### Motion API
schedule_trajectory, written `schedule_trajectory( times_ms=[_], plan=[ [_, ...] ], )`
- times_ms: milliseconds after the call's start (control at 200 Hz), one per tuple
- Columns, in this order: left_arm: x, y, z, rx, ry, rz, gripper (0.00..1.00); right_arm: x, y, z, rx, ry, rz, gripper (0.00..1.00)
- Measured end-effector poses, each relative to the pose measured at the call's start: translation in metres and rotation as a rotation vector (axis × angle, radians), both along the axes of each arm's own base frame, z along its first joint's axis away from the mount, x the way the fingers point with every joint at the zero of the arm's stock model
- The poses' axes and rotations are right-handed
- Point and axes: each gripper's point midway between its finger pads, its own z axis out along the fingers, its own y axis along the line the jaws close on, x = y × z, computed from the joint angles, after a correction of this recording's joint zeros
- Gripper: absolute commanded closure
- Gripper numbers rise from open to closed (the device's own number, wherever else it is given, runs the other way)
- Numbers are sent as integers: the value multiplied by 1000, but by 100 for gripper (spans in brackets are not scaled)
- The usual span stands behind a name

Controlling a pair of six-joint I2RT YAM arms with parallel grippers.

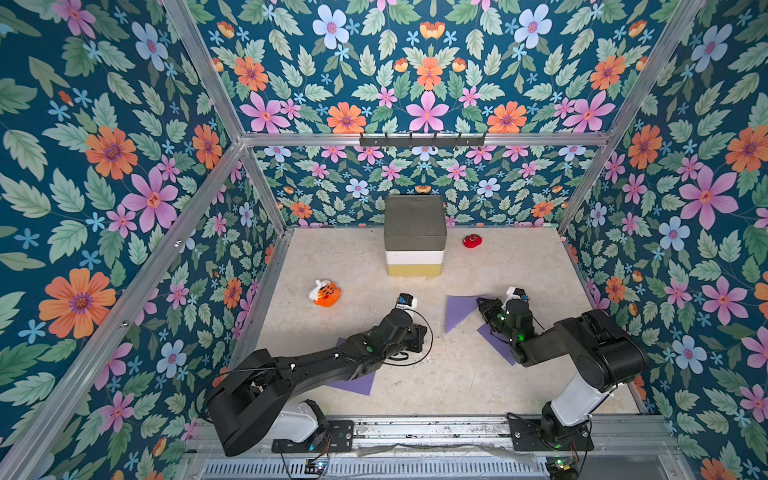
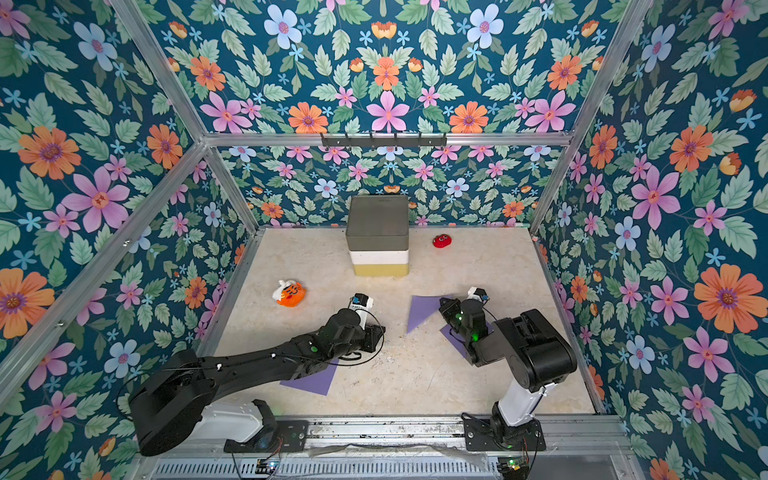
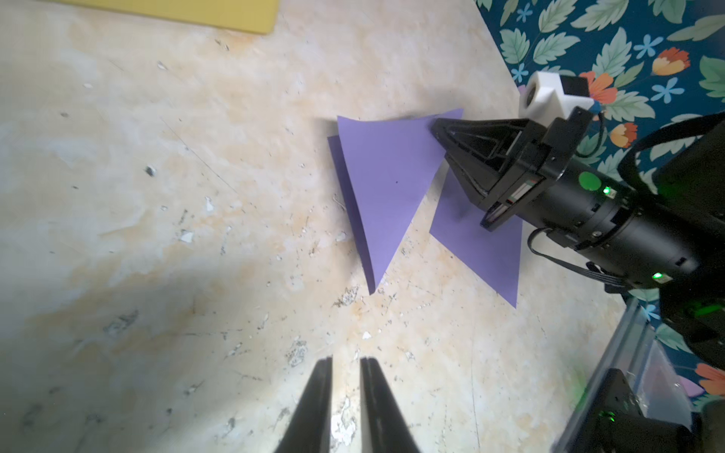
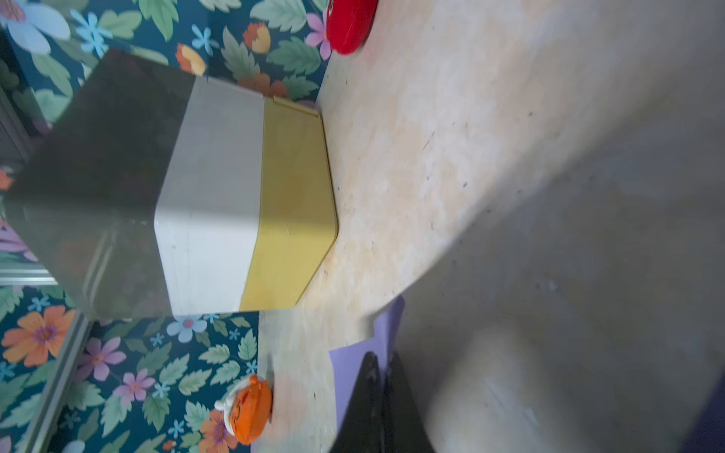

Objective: Fold the square paper diagonally
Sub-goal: Pick up the paper from the center of the board, then place the paper at the center of the board.

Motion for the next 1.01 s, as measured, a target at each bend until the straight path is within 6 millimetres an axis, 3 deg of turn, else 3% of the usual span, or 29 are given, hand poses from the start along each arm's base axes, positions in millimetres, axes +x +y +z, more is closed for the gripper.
schedule_trajectory(
  times_ms=[180,340,460,640,870,1005],
  plan=[
    [8,13,7,17,-49,63,75,12,-28,0,1,10,-142,100],
    [10,24,-1,45,-53,103,74,22,-46,0,-15,33,-241,100],
    [12,31,-2,52,-63,135,73,28,-52,-2,-37,56,-285,92],
    [17,42,-1,74,-83,184,71,27,-59,-21,-61,134,-324,83],
    [27,61,-11,114,-71,246,71,24,-61,-27,-88,192,-330,49],
    [36,76,-19,119,-40,303,72,21,-63,-22,-95,193,-331,40]
  ],
)
